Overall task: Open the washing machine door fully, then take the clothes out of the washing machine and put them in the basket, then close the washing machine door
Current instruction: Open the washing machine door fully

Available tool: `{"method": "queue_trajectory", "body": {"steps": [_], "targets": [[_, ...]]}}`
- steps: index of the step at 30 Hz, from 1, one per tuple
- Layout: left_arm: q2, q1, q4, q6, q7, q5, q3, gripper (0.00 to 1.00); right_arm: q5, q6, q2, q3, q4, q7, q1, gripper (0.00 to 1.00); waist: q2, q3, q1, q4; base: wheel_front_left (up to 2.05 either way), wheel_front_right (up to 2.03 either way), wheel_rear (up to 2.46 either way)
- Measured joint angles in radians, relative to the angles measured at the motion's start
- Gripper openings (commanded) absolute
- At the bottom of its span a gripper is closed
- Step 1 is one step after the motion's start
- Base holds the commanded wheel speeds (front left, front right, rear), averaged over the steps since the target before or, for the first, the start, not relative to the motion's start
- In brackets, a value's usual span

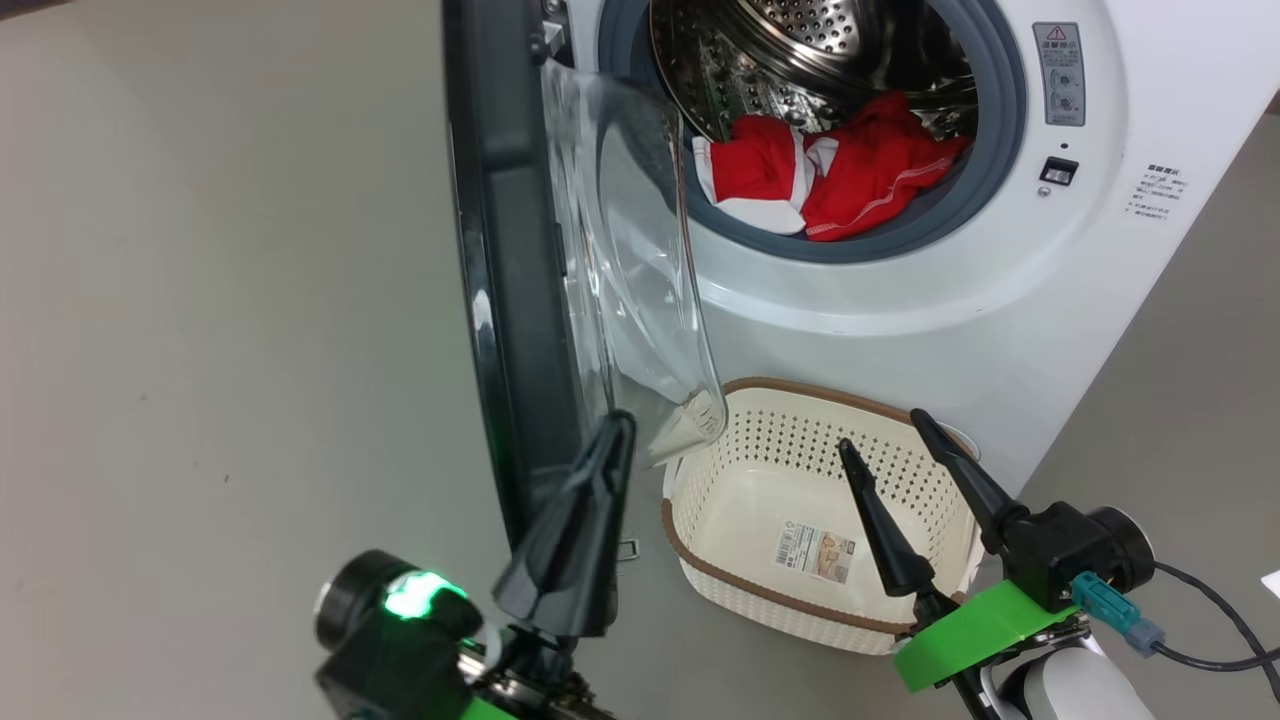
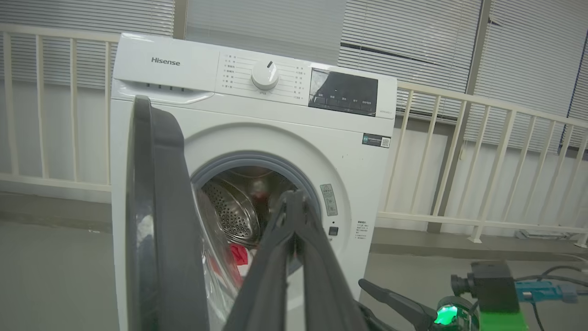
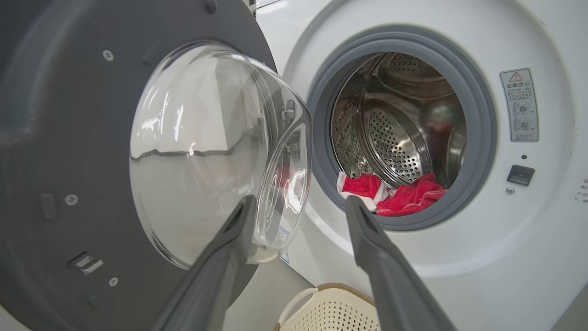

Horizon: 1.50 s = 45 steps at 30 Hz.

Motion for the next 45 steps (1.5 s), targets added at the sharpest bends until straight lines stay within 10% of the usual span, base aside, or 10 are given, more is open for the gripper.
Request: {"method": "queue_trajectory", "body": {"steps": [14, 45], "targets": [[0.002, 0.001, 0.157, -0.005, 0.080, -0.055, -0.072, 0.00, 0.000, 0.000, 0.000, 0.002, 0.002, 0.000, -0.001, 1.00, 0.0000, 0.010, 0.0000, -0.014, 0.00, 0.00, 0.00], [0.051, 0.026, 0.306, 0.147, 0.018, -0.056, 0.068, 0.00, -0.017, 0.000, 0.000, -0.001, -0.011, 0.020, 0.001, 1.00, 0.0000, 0.008, 0.0000, 0.038, 0.00, 0.00, 0.00]]}}
